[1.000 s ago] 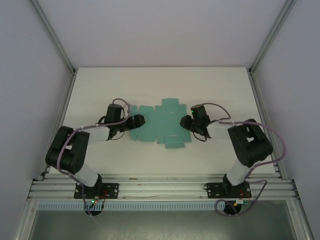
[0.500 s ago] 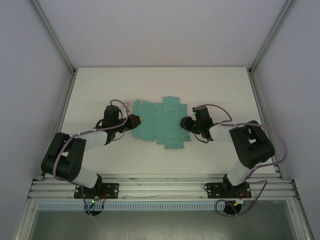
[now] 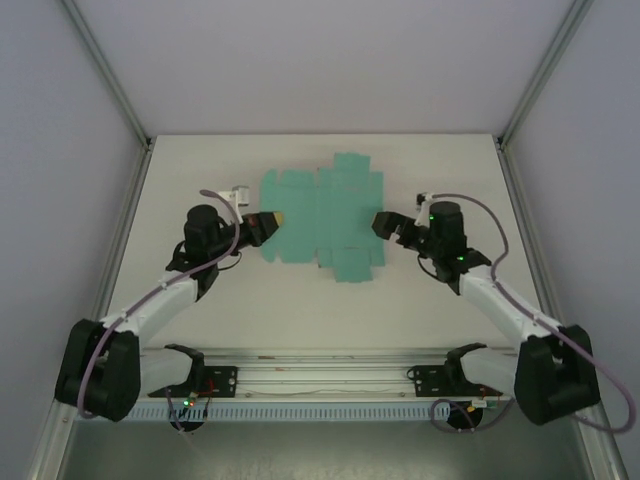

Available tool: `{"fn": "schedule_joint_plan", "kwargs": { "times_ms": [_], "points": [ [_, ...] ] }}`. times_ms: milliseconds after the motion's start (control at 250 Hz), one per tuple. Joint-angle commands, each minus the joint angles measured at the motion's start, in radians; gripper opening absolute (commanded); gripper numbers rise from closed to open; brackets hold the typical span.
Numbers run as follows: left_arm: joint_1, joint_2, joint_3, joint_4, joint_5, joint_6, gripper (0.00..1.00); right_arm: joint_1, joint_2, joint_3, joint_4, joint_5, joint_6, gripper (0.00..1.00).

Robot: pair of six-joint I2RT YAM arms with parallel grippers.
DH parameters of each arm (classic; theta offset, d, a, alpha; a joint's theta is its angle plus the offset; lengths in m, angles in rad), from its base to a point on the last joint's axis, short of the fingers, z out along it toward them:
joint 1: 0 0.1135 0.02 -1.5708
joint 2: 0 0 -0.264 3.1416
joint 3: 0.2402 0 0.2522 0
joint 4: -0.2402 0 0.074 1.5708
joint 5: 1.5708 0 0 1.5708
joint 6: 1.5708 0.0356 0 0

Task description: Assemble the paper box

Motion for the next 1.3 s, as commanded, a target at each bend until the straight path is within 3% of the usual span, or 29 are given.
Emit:
{"fn": "schedule_joint_plan", "kwargs": {
  "times_ms": [0, 80, 212, 648, 859, 971, 1007, 1063, 1099, 1223, 1299],
  "points": [
    [0.006, -0.081, 0.05, 0.031, 0.053, -0.053, 0.0, -0.081, -0.065, -0.032, 0.052, -0.206, 0.008, 1.0],
    [0.007, -0.124, 0.062, 0.023, 0.057, -0.076, 0.0, -0.117, -0.097, -0.034, 0.074, -0.283, 0.033, 1.0],
    [0.007, -0.169, 0.074, 0.03, 0.065, -0.117, 0.0, -0.121, -0.113, -0.035, 0.134, -0.407, 0.079, 0.91],
    [0.006, -0.218, 0.058, -0.001, 0.046, -0.119, 0.0, -0.121, -0.071, -0.011, 0.258, -0.502, 0.119, 0.24],
    [0.006, -0.225, 0.035, -0.021, 0.018, -0.104, 0.0, -0.121, -0.072, -0.024, 0.281, -0.517, 0.092, 0.0],
    [0.006, -0.23, 0.033, -0.081, -0.018, -0.072, 0.0, -0.121, -0.07, -0.028, 0.268, -0.515, 0.056, 0.0],
    [0.006, -0.232, 0.038, -0.133, -0.046, -0.054, 0.2, -0.121, -0.067, -0.026, 0.241, -0.511, 0.032, 0.0],
    [0.007, -0.242, 0.052, -0.252, -0.123, -0.013, 0.75, -0.121, -0.065, -0.012, 0.158, -0.483, -0.038, 0.0],
    [0.007, -0.251, 0.055, -0.325, -0.19, 0.01, 0.99, -0.121, -0.063, -0.003, 0.097, -0.459, -0.088, 0.0],
    [0.006, -0.285, 0.031, -0.511, -0.439, 0.062, 1.0, -0.118, -0.037, -0.004, -0.023, -0.469, -0.236, 0.0],
    [0.006, -0.291, 0.022, -0.599, -0.521, 0.084, 1.0, -0.117, -0.008, -0.03, -0.007, -0.484, -0.277, 0.0]
  ]
}}
